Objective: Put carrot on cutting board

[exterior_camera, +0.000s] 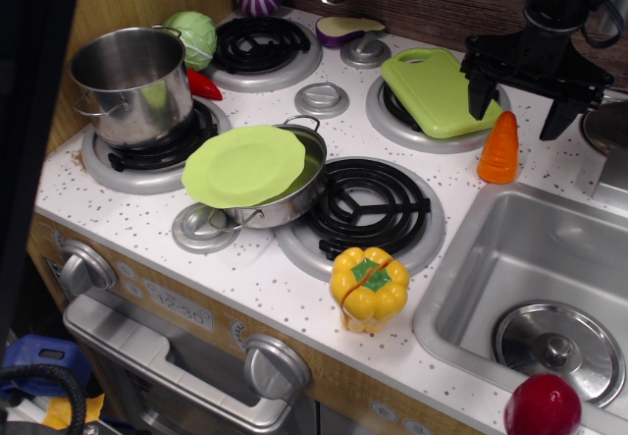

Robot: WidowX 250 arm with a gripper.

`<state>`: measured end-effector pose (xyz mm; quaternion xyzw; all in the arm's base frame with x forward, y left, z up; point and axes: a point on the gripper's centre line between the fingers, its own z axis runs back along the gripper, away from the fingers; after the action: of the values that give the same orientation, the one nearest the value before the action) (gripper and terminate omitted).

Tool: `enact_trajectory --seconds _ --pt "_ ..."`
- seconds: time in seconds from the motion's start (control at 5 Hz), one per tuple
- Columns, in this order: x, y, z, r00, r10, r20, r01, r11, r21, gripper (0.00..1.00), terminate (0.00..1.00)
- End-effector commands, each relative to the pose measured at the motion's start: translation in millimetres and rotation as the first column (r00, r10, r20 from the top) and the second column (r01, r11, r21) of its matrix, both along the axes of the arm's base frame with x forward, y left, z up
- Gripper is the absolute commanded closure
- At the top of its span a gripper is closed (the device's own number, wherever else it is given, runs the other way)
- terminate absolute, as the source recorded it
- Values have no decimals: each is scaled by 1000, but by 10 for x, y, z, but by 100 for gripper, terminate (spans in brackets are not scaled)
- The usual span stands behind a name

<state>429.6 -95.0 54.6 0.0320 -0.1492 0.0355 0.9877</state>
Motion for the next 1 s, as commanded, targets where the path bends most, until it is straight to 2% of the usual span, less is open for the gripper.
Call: enact_trajectory --seconds 0.0,0.4,0.6,0.8 --pt "54 37 51 998 8 54 -6 999 -38 0 0" --pt "69 47 -67 998 12 54 -7 997 -83 0 0" --pt "87 53 -88 999 11 44 -7 996 -86 100 0" --pt "62 32 -48 1000 14 28 -12 996 -90 100 0"
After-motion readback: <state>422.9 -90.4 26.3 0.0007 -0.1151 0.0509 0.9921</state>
